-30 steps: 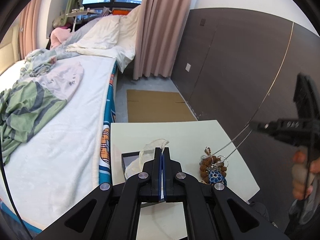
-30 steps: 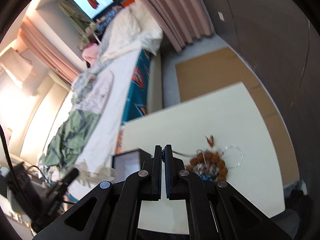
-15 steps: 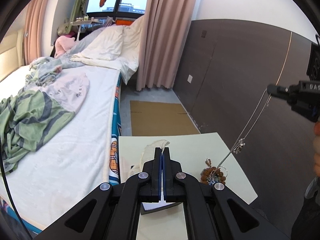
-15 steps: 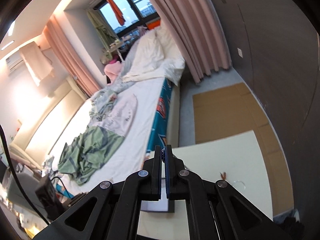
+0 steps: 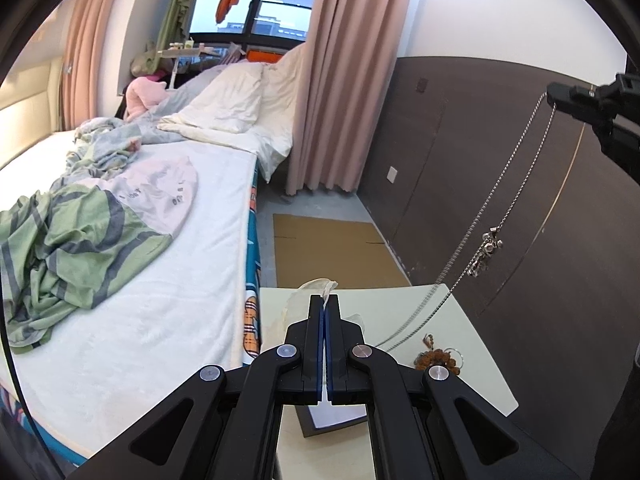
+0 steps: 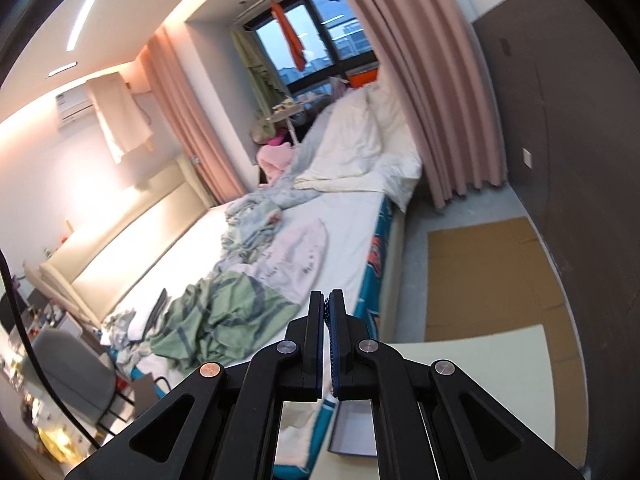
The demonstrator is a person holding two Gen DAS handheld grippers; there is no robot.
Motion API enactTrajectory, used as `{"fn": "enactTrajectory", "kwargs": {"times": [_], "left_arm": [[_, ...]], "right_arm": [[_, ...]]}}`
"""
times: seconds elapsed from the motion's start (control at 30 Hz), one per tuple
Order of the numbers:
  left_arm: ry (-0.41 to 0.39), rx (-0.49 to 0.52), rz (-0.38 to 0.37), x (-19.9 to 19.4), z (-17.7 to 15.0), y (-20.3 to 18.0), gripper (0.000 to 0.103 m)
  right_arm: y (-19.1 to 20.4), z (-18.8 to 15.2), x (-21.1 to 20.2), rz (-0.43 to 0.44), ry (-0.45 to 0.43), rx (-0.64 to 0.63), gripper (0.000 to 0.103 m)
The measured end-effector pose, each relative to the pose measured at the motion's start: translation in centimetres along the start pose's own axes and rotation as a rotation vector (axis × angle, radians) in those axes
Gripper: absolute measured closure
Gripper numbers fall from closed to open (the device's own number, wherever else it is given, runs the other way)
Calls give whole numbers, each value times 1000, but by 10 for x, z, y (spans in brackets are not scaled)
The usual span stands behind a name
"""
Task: Organize jewelry
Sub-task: 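Lift the silver chain with the right gripper and release it into the black box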
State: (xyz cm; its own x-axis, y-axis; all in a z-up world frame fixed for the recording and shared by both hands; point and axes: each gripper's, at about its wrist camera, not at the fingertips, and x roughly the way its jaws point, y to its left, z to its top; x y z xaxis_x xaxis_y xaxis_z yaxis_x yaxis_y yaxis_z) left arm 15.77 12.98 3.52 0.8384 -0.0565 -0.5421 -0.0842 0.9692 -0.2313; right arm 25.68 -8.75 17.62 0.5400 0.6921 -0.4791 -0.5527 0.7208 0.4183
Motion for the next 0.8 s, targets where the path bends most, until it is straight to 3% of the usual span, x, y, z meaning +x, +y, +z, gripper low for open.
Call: {"fn": "enactTrajectory", "kwargs": {"times": [0.23,0.8], "left_arm": [[5,-14,10,-1,-4,11,103],[58,-21,2,14,-16,17,103]], "right_arm": [[8,-17,30,26,59,-11,99],[-49,-121,137,23,325,118,99]]}}
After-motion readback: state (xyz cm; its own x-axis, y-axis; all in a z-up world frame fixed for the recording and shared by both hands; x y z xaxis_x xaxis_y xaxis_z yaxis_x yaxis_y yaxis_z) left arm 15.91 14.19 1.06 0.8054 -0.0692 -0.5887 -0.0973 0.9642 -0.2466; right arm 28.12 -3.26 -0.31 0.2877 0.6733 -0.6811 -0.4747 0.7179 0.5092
